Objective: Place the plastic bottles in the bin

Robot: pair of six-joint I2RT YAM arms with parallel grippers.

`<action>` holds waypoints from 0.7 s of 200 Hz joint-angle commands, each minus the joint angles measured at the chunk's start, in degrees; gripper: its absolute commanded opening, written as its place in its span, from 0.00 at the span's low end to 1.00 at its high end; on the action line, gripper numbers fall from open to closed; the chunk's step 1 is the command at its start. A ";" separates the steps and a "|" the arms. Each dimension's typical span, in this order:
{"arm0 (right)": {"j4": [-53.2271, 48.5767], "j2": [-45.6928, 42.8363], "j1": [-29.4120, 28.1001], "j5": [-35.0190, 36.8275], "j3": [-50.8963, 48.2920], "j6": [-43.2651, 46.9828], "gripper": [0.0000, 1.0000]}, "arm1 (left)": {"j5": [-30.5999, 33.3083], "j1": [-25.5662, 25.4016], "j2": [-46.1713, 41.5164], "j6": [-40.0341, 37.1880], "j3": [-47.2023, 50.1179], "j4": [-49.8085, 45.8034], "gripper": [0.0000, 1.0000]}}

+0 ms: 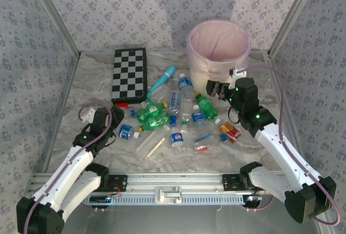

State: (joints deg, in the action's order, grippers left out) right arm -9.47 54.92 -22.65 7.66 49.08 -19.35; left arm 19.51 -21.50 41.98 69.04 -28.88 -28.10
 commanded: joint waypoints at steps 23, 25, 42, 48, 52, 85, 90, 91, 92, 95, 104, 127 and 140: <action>10.50 -2.23 -0.46 3.52 -5.18 -5.71 1.00 | 4.06 -3.04 2.09 8.87 -2.57 -9.63 1.00; 10.74 -2.15 -0.46 3.44 -5.26 -5.87 1.00 | 3.88 -3.14 2.37 9.13 -2.40 -9.50 1.00; 11.50 -1.28 -0.54 3.15 -5.79 -6.61 1.00 | 2.52 -3.68 4.47 11.35 -1.01 -7.66 1.00; 11.50 -0.99 -0.56 3.13 -5.71 -6.66 1.00 | 2.26 -3.93 5.15 12.20 -0.48 -6.90 1.00; 11.50 -0.80 -0.58 3.15 -5.66 -6.73 1.00 | 2.21 -4.07 5.69 12.68 -0.12 -6.43 1.00; 10.94 -0.33 -0.80 3.41 -5.53 -6.22 1.00 | 2.81 -4.26 10.13 14.64 1.13 -2.38 1.00; 10.85 -0.21 -0.81 3.50 -5.49 -6.14 1.00 | 3.16 -4.26 10.79 14.64 1.05 -1.83 1.00; 10.78 -0.23 -0.81 3.50 -5.49 -6.14 1.00 | 3.16 -4.26 10.91 14.64 1.03 -1.76 1.00; 10.78 -0.24 -0.77 3.54 -5.53 -6.13 1.00 | 3.25 -4.26 11.05 14.64 1.03 -1.64 1.00; 10.79 -0.21 -0.76 3.58 -5.56 -6.13 1.00 | 3.41 -4.28 11.48 14.61 0.95 -1.28 1.00; 10.62 -0.16 -0.81 3.74 -5.58 -6.05 1.00 | 4.00 -4.26 12.74 14.64 0.76 -0.27 1.00; 10.28 0.19 -0.78 3.85 -5.49 -5.78 1.00 | 3.86 -4.26 16.65 14.82 0.42 2.57 1.00; 9.99 0.31 -0.81 4.15 -5.40 -5.61 1.00 | 3.32 -4.26 19.17 14.52 -0.17 3.18 1.00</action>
State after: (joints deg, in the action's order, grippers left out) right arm -0.10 54.94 -23.05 10.15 43.64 -24.67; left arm 22.33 -25.30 57.71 82.19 -27.66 -27.99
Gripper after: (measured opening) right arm 0.999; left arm 0.999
